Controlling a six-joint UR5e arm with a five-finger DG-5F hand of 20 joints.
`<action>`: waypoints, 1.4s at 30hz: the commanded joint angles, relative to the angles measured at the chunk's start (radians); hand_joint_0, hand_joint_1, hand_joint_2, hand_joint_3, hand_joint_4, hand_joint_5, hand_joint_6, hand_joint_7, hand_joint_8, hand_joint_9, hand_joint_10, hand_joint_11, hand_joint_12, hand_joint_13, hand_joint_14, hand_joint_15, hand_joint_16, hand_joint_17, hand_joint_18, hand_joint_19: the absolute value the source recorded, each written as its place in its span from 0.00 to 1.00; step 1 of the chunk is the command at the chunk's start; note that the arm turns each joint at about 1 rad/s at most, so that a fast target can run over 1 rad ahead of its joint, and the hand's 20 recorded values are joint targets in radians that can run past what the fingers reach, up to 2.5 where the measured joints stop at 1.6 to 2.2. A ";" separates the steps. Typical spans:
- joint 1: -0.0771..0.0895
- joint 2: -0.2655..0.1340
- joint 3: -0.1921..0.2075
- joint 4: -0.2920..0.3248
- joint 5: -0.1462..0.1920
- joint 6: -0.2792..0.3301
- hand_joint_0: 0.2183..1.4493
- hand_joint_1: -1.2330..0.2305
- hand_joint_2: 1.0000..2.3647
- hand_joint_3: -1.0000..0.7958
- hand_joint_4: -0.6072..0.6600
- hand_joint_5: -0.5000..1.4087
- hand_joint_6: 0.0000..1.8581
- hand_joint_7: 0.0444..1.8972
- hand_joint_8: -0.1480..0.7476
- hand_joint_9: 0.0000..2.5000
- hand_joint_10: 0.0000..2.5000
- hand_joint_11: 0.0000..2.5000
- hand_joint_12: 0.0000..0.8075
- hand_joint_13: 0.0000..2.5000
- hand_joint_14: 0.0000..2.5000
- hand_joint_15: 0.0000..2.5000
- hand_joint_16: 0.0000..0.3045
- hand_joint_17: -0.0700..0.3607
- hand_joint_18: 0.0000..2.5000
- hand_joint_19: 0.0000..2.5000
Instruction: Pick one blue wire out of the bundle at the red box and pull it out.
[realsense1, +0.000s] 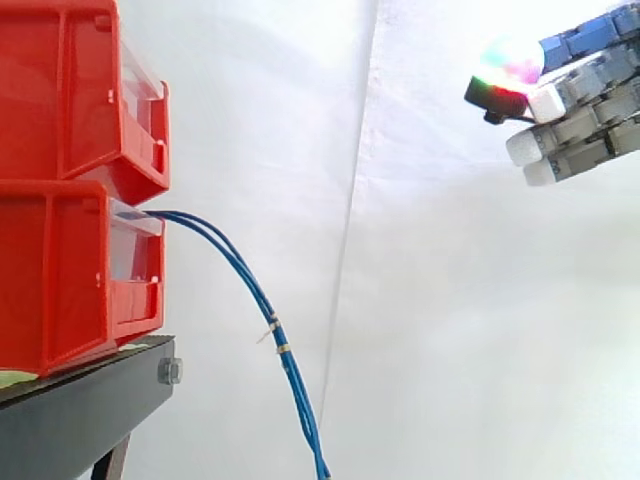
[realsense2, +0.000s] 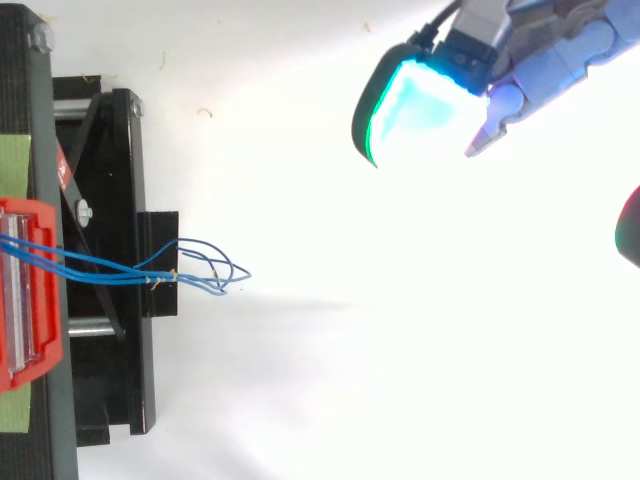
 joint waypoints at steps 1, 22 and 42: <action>0.001 0.000 0.000 0.003 0.059 -0.032 0.28 0.46 0.00 0.32 0.76 0.19 0.27 0.44 0.49 0.30 0.00 0.06 0.45 0.21 0.00 0.05 0.14 0.38 0.11 0.05; 0.018 -0.118 0.000 0.132 0.128 -0.052 0.28 0.46 0.00 0.32 0.77 0.19 0.27 0.45 0.50 0.32 0.00 0.08 0.45 0.23 0.00 0.07 0.14 0.38 0.13 0.06; 0.061 -0.304 0.003 0.387 0.175 -0.100 0.29 0.46 0.00 0.32 0.78 0.20 0.27 0.46 0.50 0.34 0.00 0.09 0.45 0.24 0.00 0.08 0.14 0.38 0.15 0.07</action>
